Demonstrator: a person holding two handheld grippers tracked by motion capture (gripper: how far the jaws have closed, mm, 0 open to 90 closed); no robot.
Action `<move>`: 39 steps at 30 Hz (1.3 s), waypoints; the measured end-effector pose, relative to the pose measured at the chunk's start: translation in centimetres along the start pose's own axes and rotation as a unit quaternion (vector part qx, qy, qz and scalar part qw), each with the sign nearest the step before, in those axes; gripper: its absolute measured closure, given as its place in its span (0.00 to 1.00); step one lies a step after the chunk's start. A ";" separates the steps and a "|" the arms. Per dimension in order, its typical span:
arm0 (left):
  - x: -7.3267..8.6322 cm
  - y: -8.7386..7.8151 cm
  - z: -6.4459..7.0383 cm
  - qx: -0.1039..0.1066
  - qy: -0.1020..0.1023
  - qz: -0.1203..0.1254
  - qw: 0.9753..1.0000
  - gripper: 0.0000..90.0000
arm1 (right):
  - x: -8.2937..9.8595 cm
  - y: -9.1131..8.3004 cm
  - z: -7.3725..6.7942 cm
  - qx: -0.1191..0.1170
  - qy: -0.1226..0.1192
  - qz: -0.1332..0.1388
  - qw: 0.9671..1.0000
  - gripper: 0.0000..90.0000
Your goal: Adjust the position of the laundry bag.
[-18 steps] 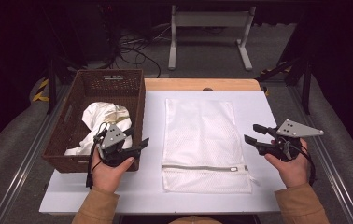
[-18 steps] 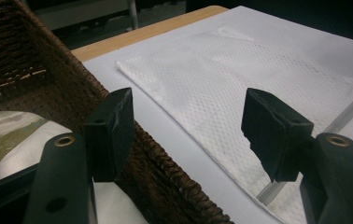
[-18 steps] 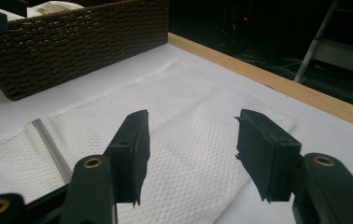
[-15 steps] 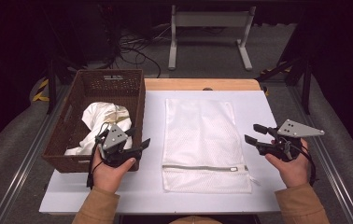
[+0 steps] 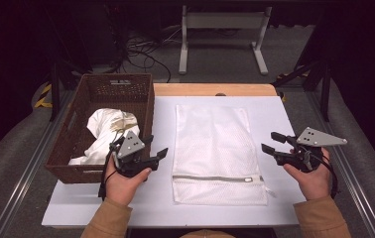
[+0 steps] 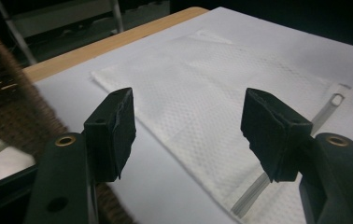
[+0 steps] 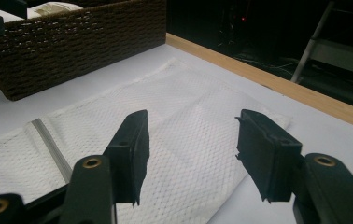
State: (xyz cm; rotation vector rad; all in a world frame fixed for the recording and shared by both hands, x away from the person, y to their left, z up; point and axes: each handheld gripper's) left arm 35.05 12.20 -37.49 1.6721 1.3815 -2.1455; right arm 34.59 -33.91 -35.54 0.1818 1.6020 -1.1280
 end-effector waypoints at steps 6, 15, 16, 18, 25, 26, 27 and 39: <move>-1.9 1.2 1.9 0.026 0.025 0.004 0.999 0.40 | 0.2 -0.5 0.0 0.004 0.002 0.001 1.000 0.49; -3.9 3.8 4.1 0.067 0.052 -0.004 0.996 0.40 | 0.8 -1.2 0.2 0.006 0.016 -0.008 1.000 0.49; -3.9 3.8 4.1 0.067 0.052 -0.004 0.996 0.40 | 0.9 -1.2 0.3 0.006 0.017 -0.008 1.000 0.49; -4.3 4.4 4.5 0.076 0.060 -0.006 0.995 0.40 | 0.9 -1.3 0.3 0.006 0.018 -0.008 1.000 0.50; -6.0 6.1 6.5 0.111 0.076 -0.008 0.991 0.40 | 1.4 -1.6 0.4 -0.001 0.026 -0.016 1.000 0.52; -6.0 6.1 6.5 0.111 0.076 -0.008 0.991 0.40 | 1.4 -1.6 0.4 0.001 0.026 -0.017 1.000 0.52; -6.1 6.3 6.7 0.117 0.077 -0.008 0.990 0.40 | 1.4 -1.6 0.4 0.001 0.026 -0.017 1.000 0.52; -6.8 8.3 8.2 0.148 0.085 -0.031 0.985 0.41 | 1.9 -1.7 0.6 0.005 0.039 -0.036 0.999 0.52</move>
Point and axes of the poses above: each handheld gripper's, and its own axes: y roughly forward along the jaws, x roughly out of its underside, z roughly to its right, and after that the axes turned 11 degrees about -z, right-handed
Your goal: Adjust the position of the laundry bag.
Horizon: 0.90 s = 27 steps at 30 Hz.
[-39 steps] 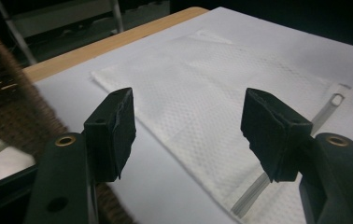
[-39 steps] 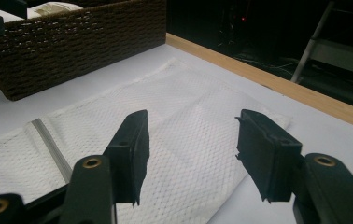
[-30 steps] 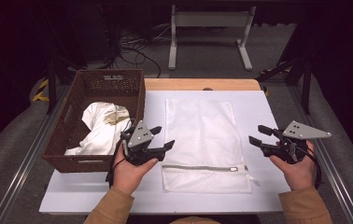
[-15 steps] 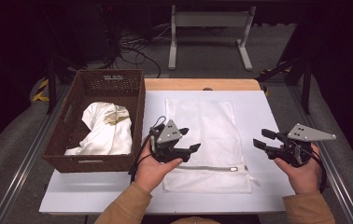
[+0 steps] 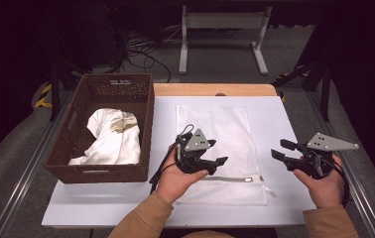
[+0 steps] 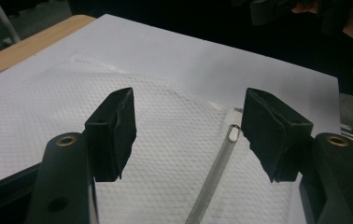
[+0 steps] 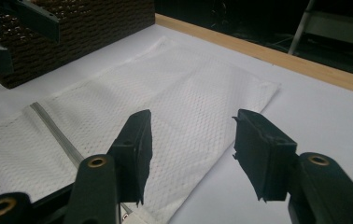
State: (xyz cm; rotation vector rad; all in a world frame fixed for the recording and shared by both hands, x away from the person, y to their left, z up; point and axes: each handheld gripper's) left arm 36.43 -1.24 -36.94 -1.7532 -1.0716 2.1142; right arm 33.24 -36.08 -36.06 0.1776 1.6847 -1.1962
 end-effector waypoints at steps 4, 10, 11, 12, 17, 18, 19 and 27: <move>-0.2 0.7 0.0 0.011 -0.003 -0.006 1.000 0.41 | 0.1 0.2 0.1 -0.003 0.005 -0.008 1.000 0.52; -0.5 1.7 0.1 0.022 -0.005 -0.016 1.000 0.41 | 0.2 0.3 0.3 -0.005 0.009 -0.013 1.000 0.51; -0.5 1.8 0.1 0.022 -0.004 -0.017 1.000 0.41 | 0.3 0.4 0.4 -0.006 0.010 -0.014 1.000 0.51; -0.5 1.9 0.1 0.023 -0.003 -0.019 1.000 0.41 | 0.3 0.4 0.4 -0.006 0.012 -0.017 1.000 0.51; -0.6 2.6 0.4 0.029 -0.001 -0.035 0.999 0.41 | 0.5 1.0 0.7 -0.007 0.019 -0.043 0.999 0.51; -0.6 2.8 0.5 0.032 -0.001 -0.040 0.999 0.41 | 0.6 1.1 0.7 -0.006 0.020 -0.049 0.999 0.52; -0.6 3.0 0.5 0.034 -0.001 -0.043 0.998 0.41 | 0.7 1.3 0.8 -0.007 0.023 -0.060 0.998 0.53; -0.7 4.0 0.8 0.046 0.002 -0.067 0.997 0.43 | 1.5 3.2 1.0 -0.032 0.045 -0.141 0.988 0.54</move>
Point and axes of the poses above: each handheld gripper's, and its own axes: y roughly forward along the jaws, x roughly out of its underside, z roughly to its right, and after that the axes turned 11 degrees about -z, right-handed
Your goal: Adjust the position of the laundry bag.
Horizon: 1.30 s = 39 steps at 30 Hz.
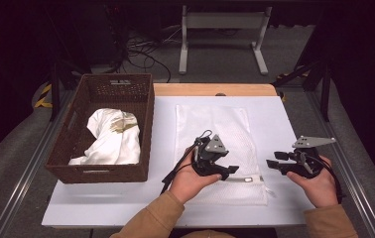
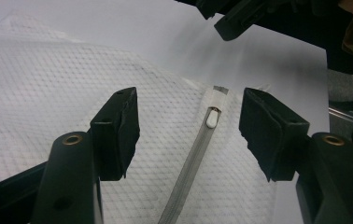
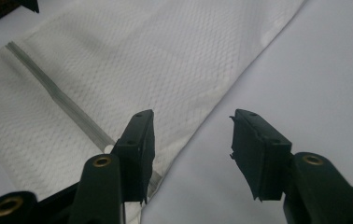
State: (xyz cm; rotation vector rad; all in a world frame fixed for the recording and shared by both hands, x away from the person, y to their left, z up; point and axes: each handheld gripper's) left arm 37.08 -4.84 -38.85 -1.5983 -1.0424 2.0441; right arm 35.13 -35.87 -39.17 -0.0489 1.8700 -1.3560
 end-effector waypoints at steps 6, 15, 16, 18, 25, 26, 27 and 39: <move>0.0 0.3 0.0 0.003 0.002 -0.010 1.000 0.43 | 0.1 1.3 -0.2 -0.009 0.001 -0.044 0.999 0.48; 0.0 0.7 0.1 0.008 0.001 -0.018 1.000 0.43 | 0.4 3.0 -0.5 -0.024 0.004 -0.083 0.996 0.46; 0.0 0.8 0.1 0.009 0.001 -0.019 1.000 0.43 | 0.4 3.1 -0.6 -0.027 0.005 -0.087 0.996 0.46; 0.0 0.8 0.0 0.012 0.002 -0.021 1.000 0.42 | 0.4 3.5 -0.6 -0.032 0.006 -0.092 0.995 0.47; 0.0 1.0 0.2 0.014 0.000 -0.024 1.000 0.42 | 0.5 4.5 -0.8 -0.039 0.008 -0.104 0.994 0.51; 0.0 1.0 0.2 0.016 -0.001 -0.024 1.000 0.42 | 0.5 4.6 -0.9 -0.040 0.006 -0.106 0.994 0.52; 0.0 1.0 0.2 0.015 0.000 -0.024 1.000 0.42 | 0.4 4.7 -1.0 -0.039 0.005 -0.107 0.993 0.52; 0.0 1.1 0.2 0.014 0.003 -0.027 1.000 0.42 | 0.1 5.3 -2.5 -0.007 -0.021 -0.127 0.992 0.66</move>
Point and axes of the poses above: each handheld gripper's, and its own axes: y roughly forward along the jaws, x roughly out of its underside, z roughly to its right, and after that the axes turned 11 degrees about -z, right-handed
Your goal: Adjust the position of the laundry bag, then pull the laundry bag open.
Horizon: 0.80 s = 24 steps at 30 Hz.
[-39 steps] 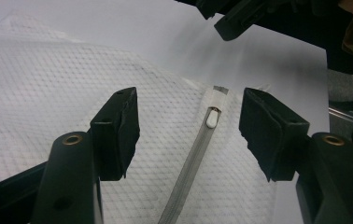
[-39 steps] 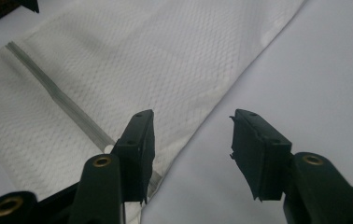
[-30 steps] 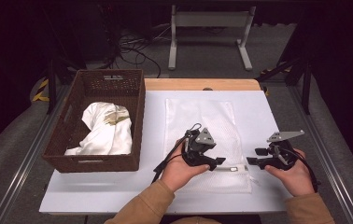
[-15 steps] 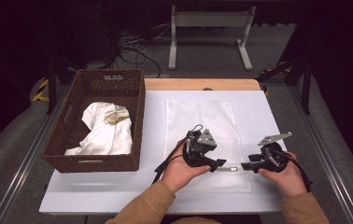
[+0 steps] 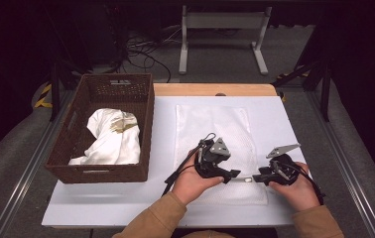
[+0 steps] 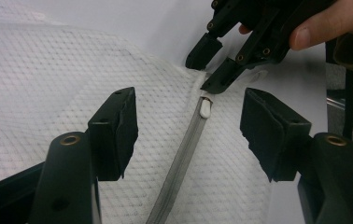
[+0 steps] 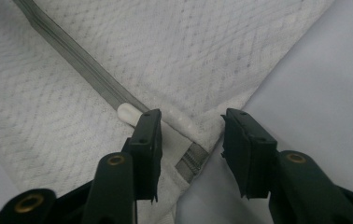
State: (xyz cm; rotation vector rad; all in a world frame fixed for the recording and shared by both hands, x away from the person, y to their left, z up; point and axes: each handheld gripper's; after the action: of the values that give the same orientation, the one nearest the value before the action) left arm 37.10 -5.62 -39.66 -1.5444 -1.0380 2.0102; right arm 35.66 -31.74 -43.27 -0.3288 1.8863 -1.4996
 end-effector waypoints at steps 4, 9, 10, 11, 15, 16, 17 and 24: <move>0.0 0.1 0.1 0.002 -0.003 0.000 1.000 0.42 | -0.2 0.1 -0.8 0.027 -0.012 -0.011 1.000 0.75; -0.1 0.2 0.1 0.002 0.000 -0.001 1.000 0.42 | -0.4 0.1 -1.2 0.008 -0.016 -0.018 1.000 0.94; -0.1 0.2 0.2 0.003 -0.001 -0.001 1.000 0.42 | -0.4 0.1 -1.2 0.005 -0.015 -0.017 1.000 0.95; -0.1 0.2 0.2 0.004 -0.001 -0.002 1.000 0.42 | -0.4 0.1 -1.2 0.004 -0.017 -0.016 1.000 0.95; -0.1 0.2 0.1 0.003 0.001 0.000 1.000 0.42 | -0.4 0.1 -0.9 -0.003 -0.019 -0.013 1.000 0.96; -0.1 0.1 0.1 0.004 0.000 -0.001 1.000 0.42 | -0.3 0.0 -0.8 -0.011 -0.016 -0.010 1.000 0.96; -0.1 0.1 0.1 0.005 -0.003 0.002 1.000 0.42 | -0.3 -0.1 -0.7 -0.016 -0.015 -0.007 1.000 0.96; -0.3 -0.2 0.1 0.001 0.002 0.032 0.999 0.44 | 0.2 -1.4 0.3 -0.038 -0.003 0.051 0.998 0.96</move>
State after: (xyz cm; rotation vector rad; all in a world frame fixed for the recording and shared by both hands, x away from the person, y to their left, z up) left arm 37.06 -5.77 -39.27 -1.5985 -0.9962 2.0481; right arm 35.34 -32.50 -42.04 -0.2667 1.9299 -1.3608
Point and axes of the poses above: each handheld gripper's, and its own axes: y roughly forward along the jaws, x roughly out of its underside, z roughly to its right, and after that the axes turned 11 degrees about -z, right-handed
